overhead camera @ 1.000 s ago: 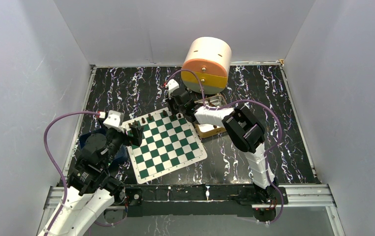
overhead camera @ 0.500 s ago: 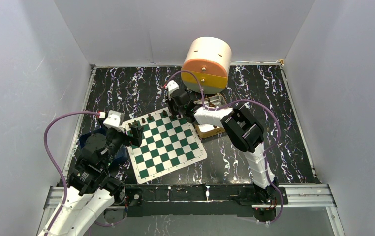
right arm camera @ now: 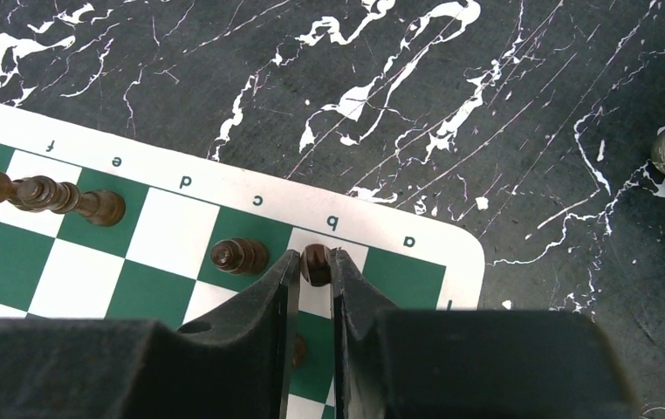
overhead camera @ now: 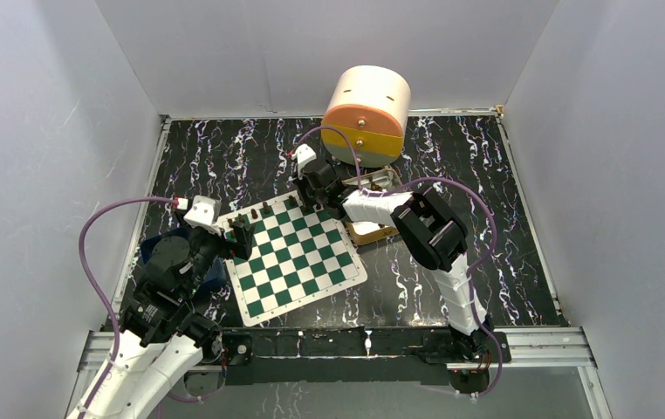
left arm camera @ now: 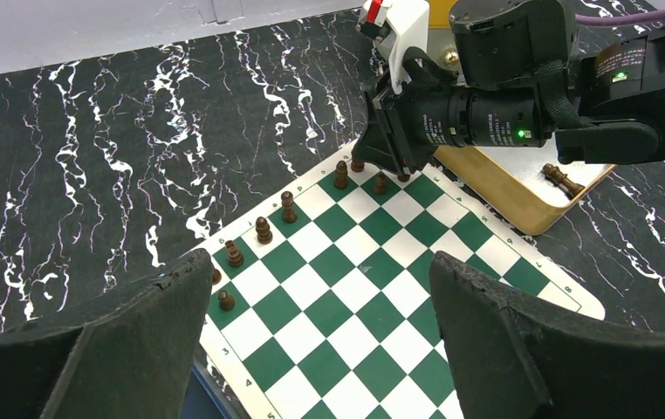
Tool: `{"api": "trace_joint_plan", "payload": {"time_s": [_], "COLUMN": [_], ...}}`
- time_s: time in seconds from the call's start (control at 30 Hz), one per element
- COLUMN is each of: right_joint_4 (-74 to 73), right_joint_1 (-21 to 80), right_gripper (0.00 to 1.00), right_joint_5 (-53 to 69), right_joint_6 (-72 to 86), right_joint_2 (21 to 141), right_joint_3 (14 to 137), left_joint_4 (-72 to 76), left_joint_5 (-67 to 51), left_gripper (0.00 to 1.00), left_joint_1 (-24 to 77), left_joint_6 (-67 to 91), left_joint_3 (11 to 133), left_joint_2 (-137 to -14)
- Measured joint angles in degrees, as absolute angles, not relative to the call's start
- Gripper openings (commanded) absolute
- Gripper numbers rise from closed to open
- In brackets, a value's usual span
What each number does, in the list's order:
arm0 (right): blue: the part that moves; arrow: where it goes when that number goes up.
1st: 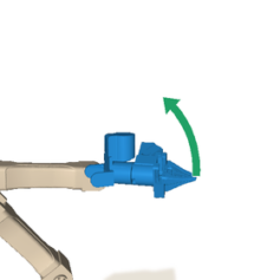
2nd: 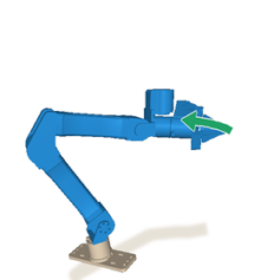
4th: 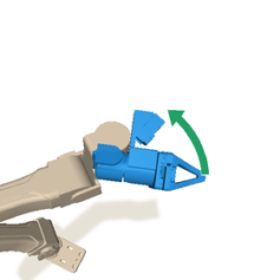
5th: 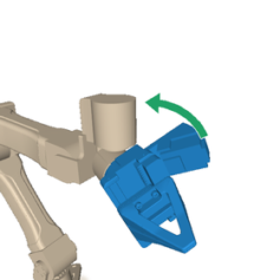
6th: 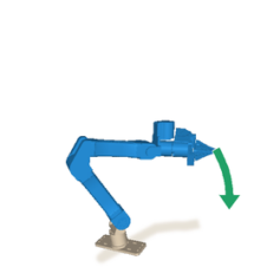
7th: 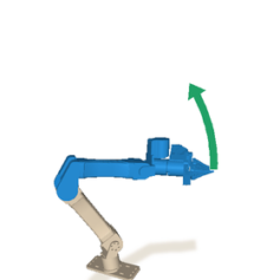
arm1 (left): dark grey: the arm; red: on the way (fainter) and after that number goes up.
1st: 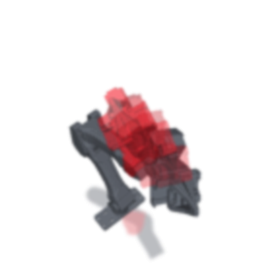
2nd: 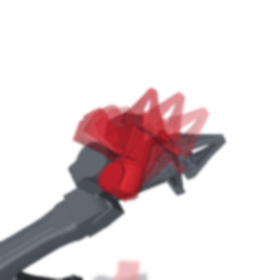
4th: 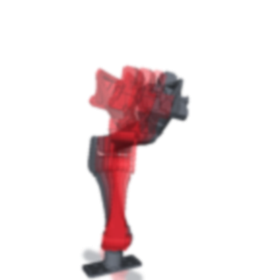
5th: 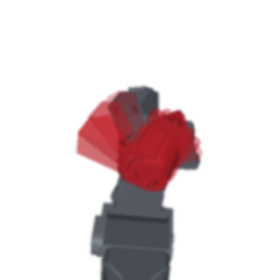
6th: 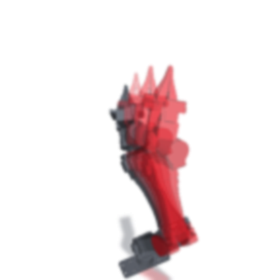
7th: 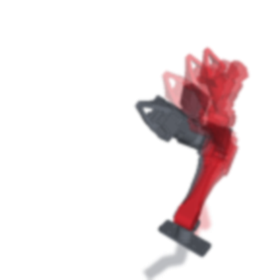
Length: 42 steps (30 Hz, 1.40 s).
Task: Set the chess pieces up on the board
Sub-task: Place the chess piece on the chessboard.
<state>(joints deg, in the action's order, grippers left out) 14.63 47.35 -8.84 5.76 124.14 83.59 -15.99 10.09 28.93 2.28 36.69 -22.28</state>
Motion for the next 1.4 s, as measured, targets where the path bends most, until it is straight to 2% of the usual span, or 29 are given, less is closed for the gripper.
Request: {"api": "trace_joint_plan", "payload": {"time_s": [0.3,0.6,1.0,1.27,1.4], "right_joint_4": [13.9,13.8,10.7,6.9,5.4], "right_joint_1": [47.4,47.4,47.4,47.4,47.4], "right_gripper": [0.18,0.18,0.35,0.38,0.39], "right_joint_5": [-8.8,-8.6,-8.4,-7.4,-7.1], "right_joint_6": [5.7,5.7,5.8,6.3,7.1], "right_joint_2": [124.1,124.1,124.1,122.5,118.6], "right_joint_3": [83.6,83.6,85.1,87.9,86.5], "left_joint_4": [-16.6,-16.8,-16.8,-16.8,-16.7], "left_joint_5": [10.1,10.1,10.1,11.4,13.5], "left_gripper": [0.91,0.91,0.92,0.96,0.94], "left_joint_1": [28.9,28.9,28.9,28.9,28.9], "left_joint_6": [2.3,2.3,2.3,2.8,4.8], "left_joint_3": [36.7,36.7,36.7,36.7,36.7], "left_joint_2": [-22.3,-22.3,-22.3,-22.3,-23.0]}}
